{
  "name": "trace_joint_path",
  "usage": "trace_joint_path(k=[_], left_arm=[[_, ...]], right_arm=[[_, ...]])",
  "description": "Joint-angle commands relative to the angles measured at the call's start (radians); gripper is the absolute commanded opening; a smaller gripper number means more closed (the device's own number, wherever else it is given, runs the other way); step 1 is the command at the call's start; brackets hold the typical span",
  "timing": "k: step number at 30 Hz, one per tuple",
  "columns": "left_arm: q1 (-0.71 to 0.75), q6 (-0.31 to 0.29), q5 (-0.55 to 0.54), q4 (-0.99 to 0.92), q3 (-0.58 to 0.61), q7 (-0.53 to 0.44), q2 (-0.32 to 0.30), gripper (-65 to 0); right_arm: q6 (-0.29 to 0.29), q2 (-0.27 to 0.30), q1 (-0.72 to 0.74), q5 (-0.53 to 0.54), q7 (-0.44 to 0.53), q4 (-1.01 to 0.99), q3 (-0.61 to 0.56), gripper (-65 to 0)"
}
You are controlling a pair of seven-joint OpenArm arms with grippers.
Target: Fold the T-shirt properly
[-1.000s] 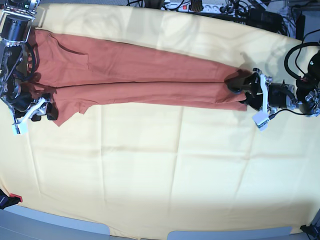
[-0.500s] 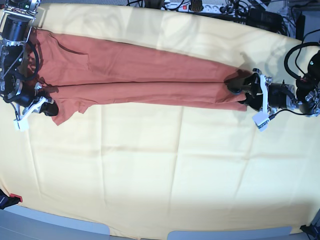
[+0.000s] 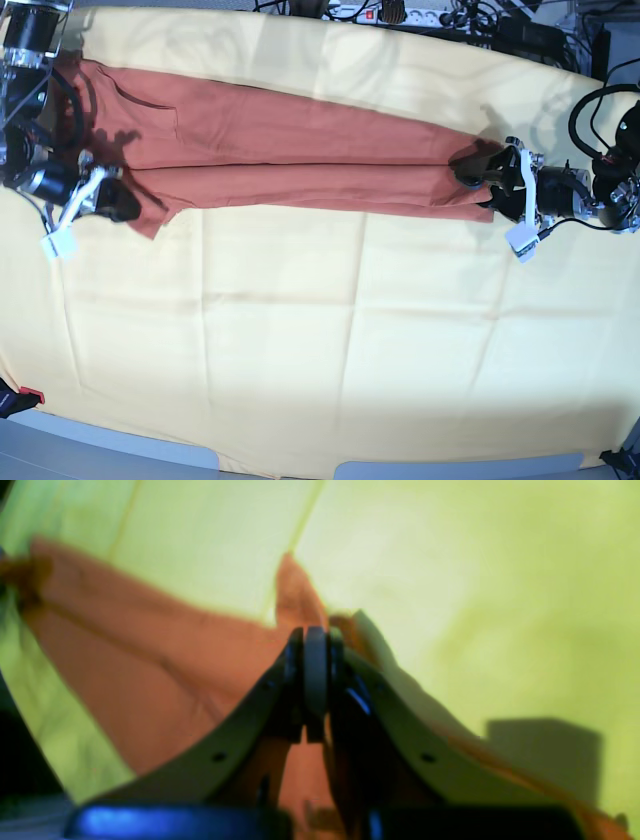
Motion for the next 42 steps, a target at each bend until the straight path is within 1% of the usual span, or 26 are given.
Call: trace_joint_path(k=[1,3,10,15,18,23,29,34,37,40,42], left_arm=[[-0.019,-0.008,-0.019,0.008,-0.014,-0.017,-0.021,-36.4],[-0.019,-0.008,-0.019,0.008,-0.014,-0.017,-0.021,-36.4],[-0.019,-0.008,-0.019,0.008,-0.014,-0.017,-0.021,-36.4],[-0.025,-0.008,-0.019,0.008,-0.014,-0.017,-0.021,-36.4],[-0.024,-0.008,0.000,0.008,-0.014,-0.018,-0.021,-36.4],[-0.026,-0.008,0.023,0.008,-0.014,-0.018,-0.022,-36.4],[-0.058,-0.008,0.057,0.008,-0.014,-0.018,-0.023,-36.4],[-0.095,-0.008,0.060,0.008,-0.014,-0.018,-0.025,-36.4],[-0.105,-0.008,0.060,0.008,-0.014,-0.028,-0.024,-36.4],[-0.108,-0.008,0.060,0.008,-0.014,-0.032,-0.024,-36.4],[-0.108,-0.008,0.068,0.008,-0.014,-0.032,-0.024,-36.4]], right_arm=[[0.032,0.032,-0.010,0.023,0.015,0.043,0.010,-65.0],[0.032,0.053,-0.058,0.014,0.015,0.080,0.010,-65.0],[0.032,0.135,-0.171,-0.098,0.029,0.093,0.010,-65.0],[0.032,0.181,-0.219,-0.105,0.031,0.093,0.010,-65.0],[0.032,0.185,-0.220,-0.113,0.031,0.093,0.010,-65.0],[0.032,0.185,-0.221,-0.158,0.031,0.090,0.010,-65.0],[0.032,0.185,-0.221,-0.161,0.029,0.090,0.010,-65.0],[0.032,0.185,-0.221,-0.162,-0.037,0.090,0.010,-65.0],[0.032,0.185,-0.221,-0.156,-0.037,0.090,0.010,-65.0],[0.032,0.186,-0.221,-0.161,-0.067,0.090,0.010,-65.0],[0.032,0.185,-0.221,-0.161,-0.066,0.090,0.010,-65.0]])
